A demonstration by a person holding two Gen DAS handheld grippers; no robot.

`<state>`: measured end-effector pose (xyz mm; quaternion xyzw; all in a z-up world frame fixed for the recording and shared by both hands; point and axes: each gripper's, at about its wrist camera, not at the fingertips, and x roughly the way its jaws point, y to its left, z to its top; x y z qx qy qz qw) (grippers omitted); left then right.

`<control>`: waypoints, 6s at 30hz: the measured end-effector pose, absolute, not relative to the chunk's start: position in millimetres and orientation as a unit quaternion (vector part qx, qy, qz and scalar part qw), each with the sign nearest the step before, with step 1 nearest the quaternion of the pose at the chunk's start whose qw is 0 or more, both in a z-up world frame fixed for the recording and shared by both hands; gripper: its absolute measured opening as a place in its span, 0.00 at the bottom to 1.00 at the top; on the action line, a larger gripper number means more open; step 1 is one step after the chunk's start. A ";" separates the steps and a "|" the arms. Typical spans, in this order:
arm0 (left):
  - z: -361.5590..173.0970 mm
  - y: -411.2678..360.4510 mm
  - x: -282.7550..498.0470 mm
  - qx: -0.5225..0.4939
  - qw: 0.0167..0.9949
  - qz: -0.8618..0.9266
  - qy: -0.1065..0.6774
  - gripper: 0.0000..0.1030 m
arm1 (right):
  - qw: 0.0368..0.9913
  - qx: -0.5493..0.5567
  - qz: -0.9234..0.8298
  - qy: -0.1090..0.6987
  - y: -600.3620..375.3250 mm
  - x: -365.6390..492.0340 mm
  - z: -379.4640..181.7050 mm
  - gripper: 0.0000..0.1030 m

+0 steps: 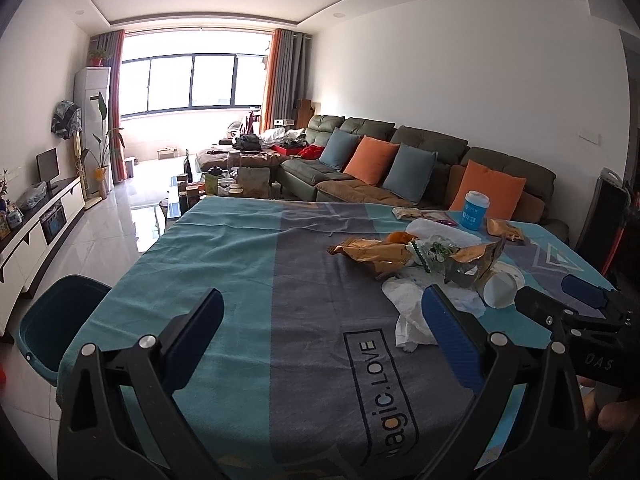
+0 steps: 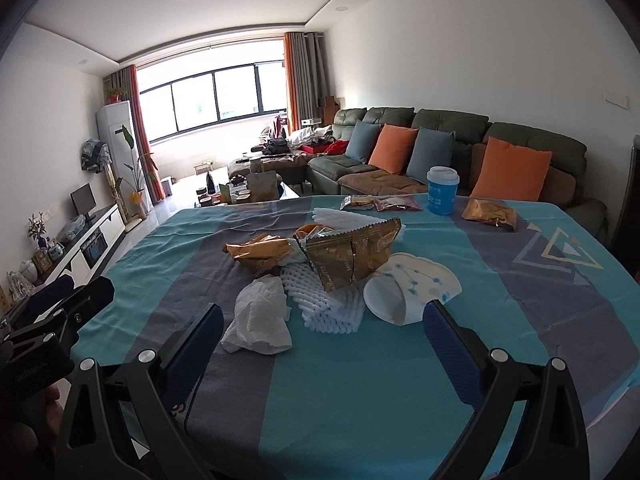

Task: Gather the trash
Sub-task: 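Return both tools to the table toward the remaining trash, then grasp the white tissue with the left tool while the right tool grasps the gold wrapper, then carry tissue and gold wrapper to the teal bin and release both inside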

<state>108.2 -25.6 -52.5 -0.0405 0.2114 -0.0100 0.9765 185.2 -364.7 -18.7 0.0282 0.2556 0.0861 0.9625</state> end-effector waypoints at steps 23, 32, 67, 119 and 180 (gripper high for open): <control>-89.4 -66.0 187.2 -0.005 0.953 -0.064 0.295 0.95 | 0.954 0.031 0.085 0.286 -387.7 250.7 -21.1 0.93; -105.9 -95.8 216.6 0.003 0.939 -0.088 0.331 0.95 | 0.946 0.018 0.108 0.304 -383.6 285.5 -25.7 0.93; -120.5 -93.6 223.8 -0.030 0.924 -0.142 0.353 0.15 | 0.932 0.039 0.129 0.336 -383.2 298.5 -34.0 0.46; -30.4 247.2 35.5 -0.102 0.943 0.238 0.208 0.16 | 0.868 -0.045 0.424 0.255 -92.8 233.2 40.3 0.46; -125.7 358.8 77.7 -0.123 0.876 0.348 0.309 0.95 | 0.746 -0.131 0.499 0.421 109.0 294.1 -43.6 0.85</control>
